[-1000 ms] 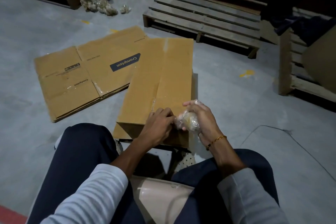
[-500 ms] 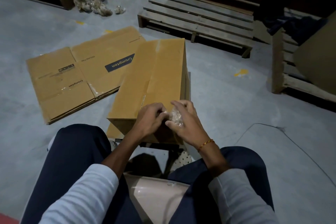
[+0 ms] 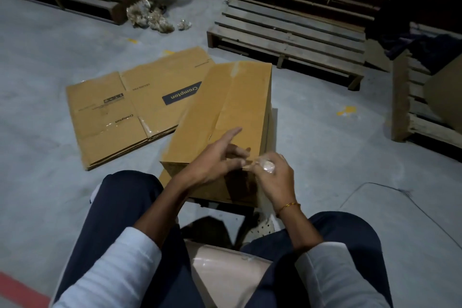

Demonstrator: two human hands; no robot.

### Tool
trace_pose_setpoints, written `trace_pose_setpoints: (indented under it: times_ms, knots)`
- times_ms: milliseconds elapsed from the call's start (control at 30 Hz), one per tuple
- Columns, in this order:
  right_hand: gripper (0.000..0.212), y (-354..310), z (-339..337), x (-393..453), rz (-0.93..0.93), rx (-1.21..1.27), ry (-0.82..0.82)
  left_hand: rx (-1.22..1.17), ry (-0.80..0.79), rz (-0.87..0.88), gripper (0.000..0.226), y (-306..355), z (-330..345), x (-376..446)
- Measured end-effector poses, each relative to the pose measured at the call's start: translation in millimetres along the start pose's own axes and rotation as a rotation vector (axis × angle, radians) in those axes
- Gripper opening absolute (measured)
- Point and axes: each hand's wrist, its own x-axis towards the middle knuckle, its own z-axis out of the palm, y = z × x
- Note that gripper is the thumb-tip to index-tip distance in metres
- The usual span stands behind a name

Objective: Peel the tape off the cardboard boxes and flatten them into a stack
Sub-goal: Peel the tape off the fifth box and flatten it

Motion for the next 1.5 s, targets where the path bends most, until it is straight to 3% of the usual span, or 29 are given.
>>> trace_pose_setpoints:
  times_ms: [100, 200, 300, 367, 500, 733, 867, 1000, 1100, 1167, 1233, 1300, 1400, 1500]
  knots:
    - [0.013, 2, -1, 5, 0.246, 0.242, 0.022, 0.363, 0.228, 0.091, 0.070, -3, -17, -2]
    - [0.021, -6, -5, 7, 0.365, 0.518, -0.012, 0.695, 0.082, 0.008, 0.073, -25, -14, -2]
    - [0.013, -11, -8, 3, 0.423, 0.708, -0.050, 0.939, 0.006, -0.059, 0.073, -52, 2, 3]
    - [0.012, -10, -7, -1, 0.446, 0.732, -0.066, 0.961, 0.050, -0.086, 0.067, -61, 6, 6]
    - [0.034, -9, -6, -3, 0.416, 0.702, -0.060, 0.981, 0.080, -0.107, 0.062, -69, 12, 8]
    - [0.022, -14, -11, -6, 0.449, 0.854, 0.075, 1.009, 0.130, -0.079, 0.059, -68, 20, 9]
    - [0.019, -16, -21, -5, 0.487, 1.130, 0.110, 0.989, 0.127, -0.078, 0.059, -73, 24, 8]
    - [0.016, -17, -38, -4, 0.467, 1.213, 0.093, 0.819, 0.078, -0.197, 0.064, -68, 9, 5]
    - [0.006, -20, -30, -9, 0.521, 1.112, 0.034, 0.684, 0.094, -0.080, 0.046, -47, 6, 3]
    - [0.010, -29, -21, -13, 0.511, 1.086, -0.028, 0.299, 0.157, -0.027, 0.033, -23, 15, -4]
    - [0.014, -38, -15, -18, 0.476, 1.075, -0.040, -0.253, 0.183, -0.142, 0.029, 3, 31, -15]
    - [0.011, -42, -11, -25, 0.384, 1.024, -0.068, -0.684, 0.106, -0.299, 0.032, 19, 49, -24]
    - [0.014, -40, -2, -37, 0.150, 0.611, -0.192, -0.997, 0.033, -0.404, 0.051, 19, 65, -33]
    - [0.037, -36, -2, -42, -0.101, 0.176, -0.323, -1.090, 0.041, -0.464, 0.043, 17, 64, -41]
